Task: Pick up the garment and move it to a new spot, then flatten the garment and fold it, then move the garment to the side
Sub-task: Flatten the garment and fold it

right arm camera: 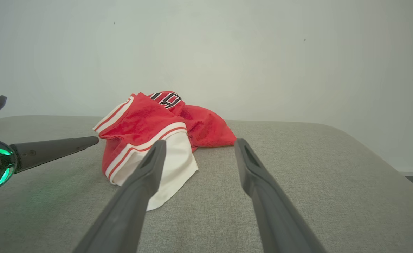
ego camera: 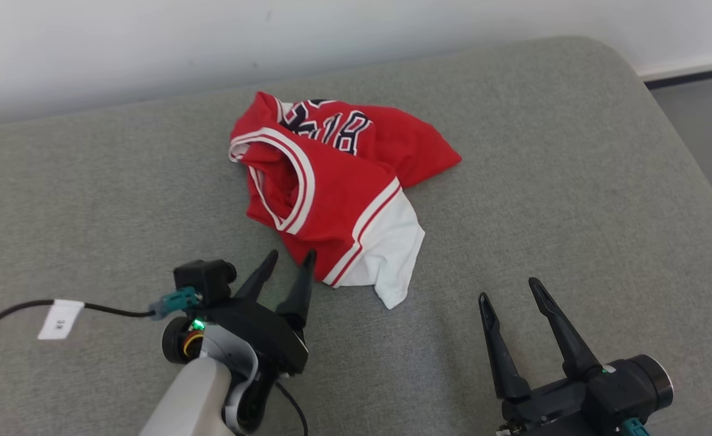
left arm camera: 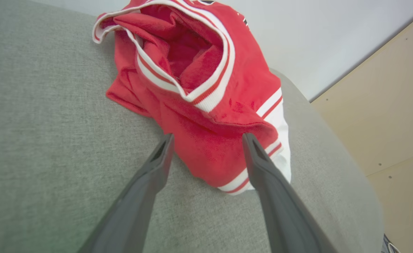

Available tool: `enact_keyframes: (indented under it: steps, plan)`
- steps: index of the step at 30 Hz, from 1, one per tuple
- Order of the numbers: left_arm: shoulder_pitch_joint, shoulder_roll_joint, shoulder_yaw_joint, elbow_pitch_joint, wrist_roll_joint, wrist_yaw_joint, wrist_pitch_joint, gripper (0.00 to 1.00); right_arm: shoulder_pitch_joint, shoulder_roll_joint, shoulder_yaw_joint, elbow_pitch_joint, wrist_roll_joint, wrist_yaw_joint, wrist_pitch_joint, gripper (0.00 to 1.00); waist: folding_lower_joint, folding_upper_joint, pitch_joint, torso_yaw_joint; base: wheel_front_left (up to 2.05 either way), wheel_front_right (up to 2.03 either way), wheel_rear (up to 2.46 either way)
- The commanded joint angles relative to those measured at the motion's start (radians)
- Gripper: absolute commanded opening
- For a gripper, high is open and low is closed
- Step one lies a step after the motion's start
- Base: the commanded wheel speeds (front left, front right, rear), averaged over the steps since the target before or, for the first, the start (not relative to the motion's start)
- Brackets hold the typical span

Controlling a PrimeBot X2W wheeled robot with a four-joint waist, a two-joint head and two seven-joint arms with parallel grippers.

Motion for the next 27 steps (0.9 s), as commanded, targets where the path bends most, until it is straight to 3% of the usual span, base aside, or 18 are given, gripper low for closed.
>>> enact_keyframes:
  steps: [1,15,27]
  plan:
    - [-0.018,0.005,0.005,0.007,-0.017,0.001,0.003,1.00,-0.010,0.001,0.003,-0.003,0.010,-0.002,-0.002,1.00,-0.0002,-0.0002,0.038,-0.034,0.00,0.00,0.00]
    - [-0.123,0.025,0.031,0.052,-0.077,0.002,0.000,1.00,-0.031,0.001,0.016,-0.006,0.019,-0.002,-0.002,1.00,-0.0002,-0.0002,0.072,-0.066,0.00,0.00,0.00]
    - [-0.056,0.055,0.021,0.006,-0.091,0.007,-0.021,1.00,-0.010,0.001,0.014,-0.001,0.023,-0.002,-0.002,1.00,-0.0002,-0.0002,0.034,-0.066,0.00,0.00,0.00]
